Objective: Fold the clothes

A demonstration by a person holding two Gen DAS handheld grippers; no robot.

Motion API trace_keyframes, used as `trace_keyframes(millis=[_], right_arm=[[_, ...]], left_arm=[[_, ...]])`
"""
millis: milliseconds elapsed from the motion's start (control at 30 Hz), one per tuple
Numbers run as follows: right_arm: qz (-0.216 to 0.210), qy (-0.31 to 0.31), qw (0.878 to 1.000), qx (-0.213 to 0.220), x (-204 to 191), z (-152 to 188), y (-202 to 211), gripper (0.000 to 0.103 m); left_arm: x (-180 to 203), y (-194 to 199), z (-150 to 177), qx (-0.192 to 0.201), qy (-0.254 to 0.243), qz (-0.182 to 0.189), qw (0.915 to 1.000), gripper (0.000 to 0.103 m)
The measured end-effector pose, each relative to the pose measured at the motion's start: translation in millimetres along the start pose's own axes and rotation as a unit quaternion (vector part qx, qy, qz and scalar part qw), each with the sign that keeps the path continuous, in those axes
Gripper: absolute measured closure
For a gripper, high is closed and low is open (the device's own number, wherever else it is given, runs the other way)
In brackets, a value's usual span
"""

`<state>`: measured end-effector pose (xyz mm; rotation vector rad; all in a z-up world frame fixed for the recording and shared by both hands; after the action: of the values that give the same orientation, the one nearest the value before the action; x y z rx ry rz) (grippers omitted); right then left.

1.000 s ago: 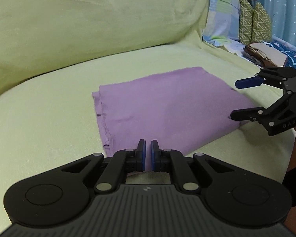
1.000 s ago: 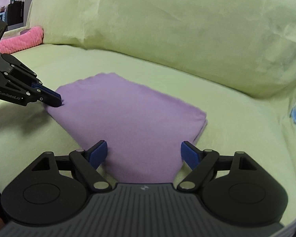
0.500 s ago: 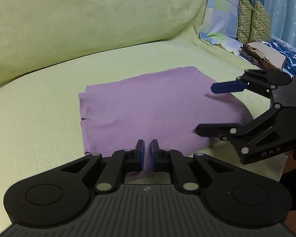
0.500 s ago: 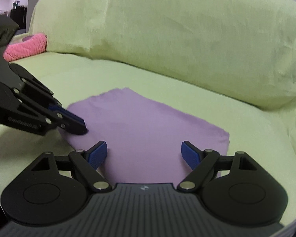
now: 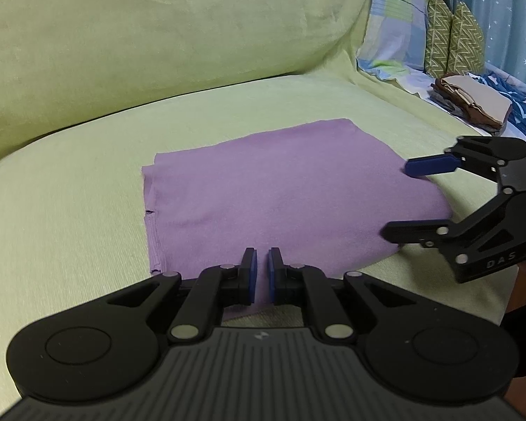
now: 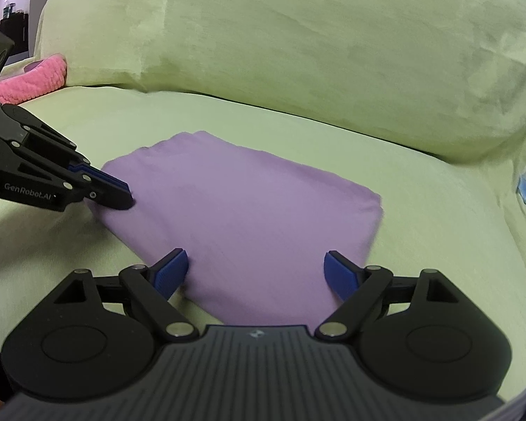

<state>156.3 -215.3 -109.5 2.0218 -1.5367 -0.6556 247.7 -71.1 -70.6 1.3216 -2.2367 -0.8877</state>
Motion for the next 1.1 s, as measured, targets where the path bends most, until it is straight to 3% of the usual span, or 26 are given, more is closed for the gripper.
trace_keyframes(millis=[233, 467, 533, 700, 767, 833, 900, 967, 1100], right_arm=[[0.041, -0.033, 0.999, -0.012, 25.5, 19.7, 15.0, 0.018], [0.067, -0.072, 0.995, -0.018, 34.6, 38.6, 33.2, 0.018], [0.066, -0.079, 0.995, -0.005, 29.1, 36.8, 41.7, 0.017], [0.069, -0.112, 0.991, 0.031, 3.2, 36.5, 68.6, 0.006], [0.078, -0.128, 0.988, 0.033, -10.4, 40.7, 80.9, 0.005], [0.083, -0.131, 0.987, 0.035, -17.8, 40.3, 87.3, 0.004], [0.092, -0.132, 0.986, 0.039, -25.6, 40.6, 96.5, 0.002], [0.098, -0.133, 0.985, 0.041, -32.1, 41.4, 105.1, 0.002], [0.111, -0.151, 0.981, 0.041, -45.2, 50.1, 122.0, 0.002]], left_arm=[[-0.7, 7.3, 5.6, 0.007, 0.011, -0.012, 0.9998, 0.095], [-5.3, 19.8, 13.9, 0.008, 0.023, -0.028, 0.9993, 0.086], [-4.9, 28.8, 15.7, 0.013, 0.035, -0.031, 0.9988, 0.075], [-0.1, 61.2, 22.2, 0.034, 0.076, -0.048, 0.9954, 0.032], [3.2, 74.1, 25.3, 0.043, 0.084, -0.055, 0.9941, 0.023], [2.6, 84.9, 29.4, 0.050, 0.096, -0.060, 0.9923, 0.020], [3.4, 94.7, 34.6, 0.056, 0.112, -0.061, 0.9903, 0.007], [4.1, 102.7, 40.1, 0.068, 0.118, -0.070, 0.9882, 0.001], [6.4, 111.3, 50.0, 0.078, 0.125, -0.084, 0.9855, 0.001]])
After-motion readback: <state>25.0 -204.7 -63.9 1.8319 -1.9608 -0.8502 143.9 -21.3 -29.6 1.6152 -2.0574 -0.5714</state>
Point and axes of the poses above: each gripper's, at about its wrist camera, not at the fingertips, and y roughly against the way its jaws point, x to its right, z to its underside, the point moved 9 cm from there along -y, roughly the way its jaws point, and after that the axes turned 1 degree about -x, right-handed, at the moved point
